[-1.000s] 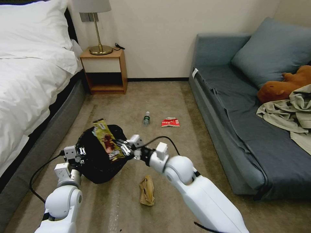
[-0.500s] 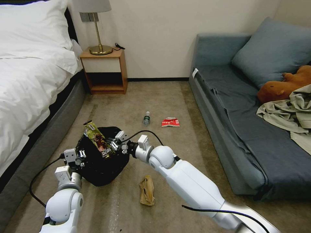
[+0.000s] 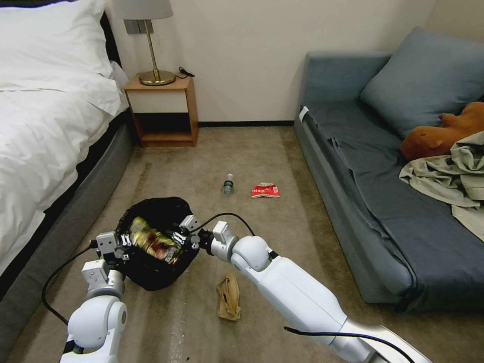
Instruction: Pick up the trash bin, then pick up the garbage on the floor and place it into the trash bin.
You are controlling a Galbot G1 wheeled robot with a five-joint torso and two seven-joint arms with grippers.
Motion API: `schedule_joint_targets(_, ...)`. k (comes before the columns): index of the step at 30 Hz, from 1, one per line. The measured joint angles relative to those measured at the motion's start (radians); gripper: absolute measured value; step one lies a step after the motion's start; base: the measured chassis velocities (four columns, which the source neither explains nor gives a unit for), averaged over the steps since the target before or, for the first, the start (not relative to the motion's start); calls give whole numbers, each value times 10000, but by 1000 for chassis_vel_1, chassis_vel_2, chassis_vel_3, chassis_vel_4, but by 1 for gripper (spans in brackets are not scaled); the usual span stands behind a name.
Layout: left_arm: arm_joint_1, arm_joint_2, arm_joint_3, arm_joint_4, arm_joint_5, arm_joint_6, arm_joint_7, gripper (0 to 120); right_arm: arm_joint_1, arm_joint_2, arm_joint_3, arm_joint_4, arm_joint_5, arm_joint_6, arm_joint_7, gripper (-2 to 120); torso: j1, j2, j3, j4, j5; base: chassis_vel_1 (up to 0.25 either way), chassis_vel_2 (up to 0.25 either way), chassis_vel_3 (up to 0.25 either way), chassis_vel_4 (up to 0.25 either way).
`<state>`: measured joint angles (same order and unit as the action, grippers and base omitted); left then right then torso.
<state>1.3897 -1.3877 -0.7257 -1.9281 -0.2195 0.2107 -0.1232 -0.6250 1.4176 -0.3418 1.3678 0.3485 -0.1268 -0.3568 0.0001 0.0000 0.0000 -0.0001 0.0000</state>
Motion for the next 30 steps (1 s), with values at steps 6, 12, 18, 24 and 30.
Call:
schedule_joint_targets(6,33,8,-35,-6,-12,0,-3,5,-5,-32,159,357,12,-17,110,58,-1,0,0,1,1,0,0,0,0)
schedule_joint_targets(12,54,19,-66,-20,-37,-1,-4,5,283,-320,606,1407,271,-211,270,78,0,0,0,2,1,0,0,0,0)
schedule_joint_targets(18,67,49,-136,-36,-125,-23,-3,5,196,-854,1934,2933,624,-565,620,96,-1,1,-1,2,2,0,0,0,0)
schedule_joint_targets(24,21,206,-88,-54,-205,-44,0,5,-2614,-2555,4567,2753,-964,-747,276,100,-1,1,-1,-5,4,0,0,0,0)
schedule_joint_targets(30,-20,255,32,-28,-194,-44,1,5,-3984,-2743,4592,2155,-2518,133,-1015,100,-1,1,-1,-1,1,0,0,0,0)
